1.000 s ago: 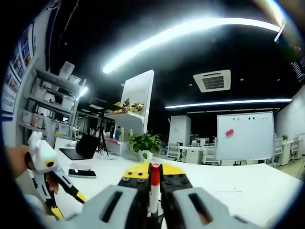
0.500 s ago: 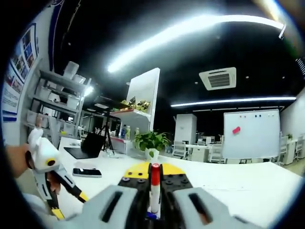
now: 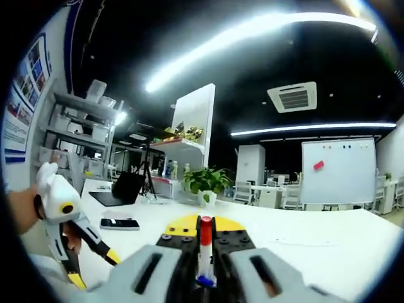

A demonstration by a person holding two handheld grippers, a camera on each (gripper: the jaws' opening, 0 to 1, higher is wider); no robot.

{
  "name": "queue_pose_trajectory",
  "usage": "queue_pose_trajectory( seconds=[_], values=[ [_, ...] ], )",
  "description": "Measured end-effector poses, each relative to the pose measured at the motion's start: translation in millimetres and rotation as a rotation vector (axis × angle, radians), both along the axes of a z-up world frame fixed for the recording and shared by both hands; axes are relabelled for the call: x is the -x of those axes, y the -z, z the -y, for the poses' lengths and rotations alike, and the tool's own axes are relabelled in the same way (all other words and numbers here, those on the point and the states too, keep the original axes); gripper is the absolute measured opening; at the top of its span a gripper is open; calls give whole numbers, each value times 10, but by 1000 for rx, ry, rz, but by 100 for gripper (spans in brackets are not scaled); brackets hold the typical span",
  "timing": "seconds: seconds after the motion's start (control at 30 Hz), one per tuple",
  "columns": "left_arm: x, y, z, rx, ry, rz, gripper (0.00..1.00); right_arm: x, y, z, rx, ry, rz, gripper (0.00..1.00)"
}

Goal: Place the scattered laser pointers and whiteboard markers into the pen holder and stack the scattered paper cups together

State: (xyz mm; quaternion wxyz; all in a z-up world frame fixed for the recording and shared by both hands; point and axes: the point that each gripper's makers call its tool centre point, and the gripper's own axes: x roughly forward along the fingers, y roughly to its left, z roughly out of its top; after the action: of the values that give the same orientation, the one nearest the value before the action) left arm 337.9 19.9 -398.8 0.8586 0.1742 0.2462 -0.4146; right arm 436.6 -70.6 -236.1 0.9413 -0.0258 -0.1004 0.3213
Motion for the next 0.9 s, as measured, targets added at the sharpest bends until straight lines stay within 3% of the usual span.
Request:
queue_pose_trajectory(
  seconds=[0.43,0.9],
  values=[
    [-12,-27,-4,1,2,13,62,-36,277,-98,65,-22,-60,8],
    [8,-15,-5,-2,7,6,62,-78,440,-116,94,-23,-106,8]
  ],
)
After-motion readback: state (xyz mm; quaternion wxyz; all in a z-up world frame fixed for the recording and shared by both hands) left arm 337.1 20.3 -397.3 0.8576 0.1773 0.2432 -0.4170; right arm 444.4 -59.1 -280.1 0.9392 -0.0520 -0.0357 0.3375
